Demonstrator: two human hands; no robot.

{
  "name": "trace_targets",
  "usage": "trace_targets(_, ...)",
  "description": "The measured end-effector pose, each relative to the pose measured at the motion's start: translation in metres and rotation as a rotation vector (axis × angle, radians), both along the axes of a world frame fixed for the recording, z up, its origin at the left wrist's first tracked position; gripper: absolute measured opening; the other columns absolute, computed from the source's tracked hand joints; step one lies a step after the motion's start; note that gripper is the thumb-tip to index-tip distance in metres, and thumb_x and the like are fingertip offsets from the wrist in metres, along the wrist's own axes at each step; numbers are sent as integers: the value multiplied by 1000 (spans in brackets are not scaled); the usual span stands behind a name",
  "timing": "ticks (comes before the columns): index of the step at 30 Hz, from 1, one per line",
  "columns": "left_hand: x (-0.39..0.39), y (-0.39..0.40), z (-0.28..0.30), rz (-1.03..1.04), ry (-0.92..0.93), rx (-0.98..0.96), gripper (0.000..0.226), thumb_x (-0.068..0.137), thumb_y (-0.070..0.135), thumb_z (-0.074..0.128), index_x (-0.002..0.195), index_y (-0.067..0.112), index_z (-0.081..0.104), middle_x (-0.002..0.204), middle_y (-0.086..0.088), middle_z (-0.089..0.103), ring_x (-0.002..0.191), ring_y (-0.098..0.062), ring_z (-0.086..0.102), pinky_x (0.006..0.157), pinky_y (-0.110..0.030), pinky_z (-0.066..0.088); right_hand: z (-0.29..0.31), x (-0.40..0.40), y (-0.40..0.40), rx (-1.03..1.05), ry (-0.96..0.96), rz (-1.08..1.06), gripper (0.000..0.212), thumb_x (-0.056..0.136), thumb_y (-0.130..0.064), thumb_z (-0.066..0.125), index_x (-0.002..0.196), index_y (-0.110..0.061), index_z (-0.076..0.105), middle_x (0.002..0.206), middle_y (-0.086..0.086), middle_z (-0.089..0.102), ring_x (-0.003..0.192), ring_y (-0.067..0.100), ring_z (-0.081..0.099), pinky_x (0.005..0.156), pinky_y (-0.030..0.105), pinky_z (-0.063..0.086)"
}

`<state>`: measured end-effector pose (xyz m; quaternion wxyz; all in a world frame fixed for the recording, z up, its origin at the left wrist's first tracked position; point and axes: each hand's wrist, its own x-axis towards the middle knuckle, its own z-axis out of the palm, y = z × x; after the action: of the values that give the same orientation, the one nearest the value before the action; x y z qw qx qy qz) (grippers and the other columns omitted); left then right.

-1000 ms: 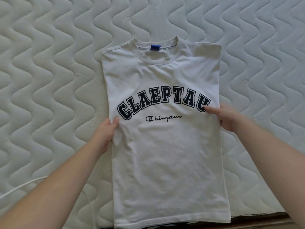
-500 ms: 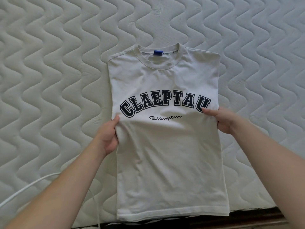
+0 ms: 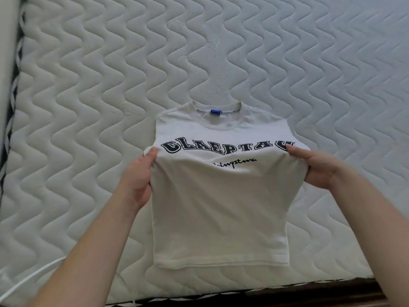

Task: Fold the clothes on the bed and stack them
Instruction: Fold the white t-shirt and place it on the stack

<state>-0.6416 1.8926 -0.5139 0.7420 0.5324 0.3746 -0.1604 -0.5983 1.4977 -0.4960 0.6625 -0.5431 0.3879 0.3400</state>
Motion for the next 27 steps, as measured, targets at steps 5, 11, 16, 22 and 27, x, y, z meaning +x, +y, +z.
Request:
trace_targets(5,39,1,58,97,-69,108,20,88,22,62,77,14,77,79,1,73,68,-10,66,56,-18,52,55,36,15,-41,-62,-22,18,73,-23,71,89,-18,78,89,1,74,74,15,71,66,31,60)
trace_targets(11,122,7,132,90,-181,199,20,80,20,63,61,16,64,63,0,56,51,-13,53,46,-18,43,131,107,37,-70,-135,-26,12,90,-25,66,88,-17,75,87,-1,74,72,16,71,61,31,60)
trace_targets(16,200,24,187,79,-277,297,15,73,29,64,64,18,60,65,1,55,58,-15,54,56,-25,45,183,162,55,-42,-267,-24,17,90,-25,66,80,-16,75,86,-2,74,77,14,71,65,32,61)
trace_targets(22,252,64,210,61,-334,364,24,66,41,72,74,20,64,75,4,60,68,-16,60,65,-30,51,198,200,63,-43,-439,14,15,86,-26,69,97,-19,74,102,-1,74,90,16,70,78,34,57)
trace_targets(27,219,84,140,8,-232,450,31,85,49,69,92,19,64,99,3,66,88,-15,62,68,-29,51,137,172,63,-129,-439,83,31,89,-32,66,118,-22,66,102,-9,71,91,8,64,78,27,52)
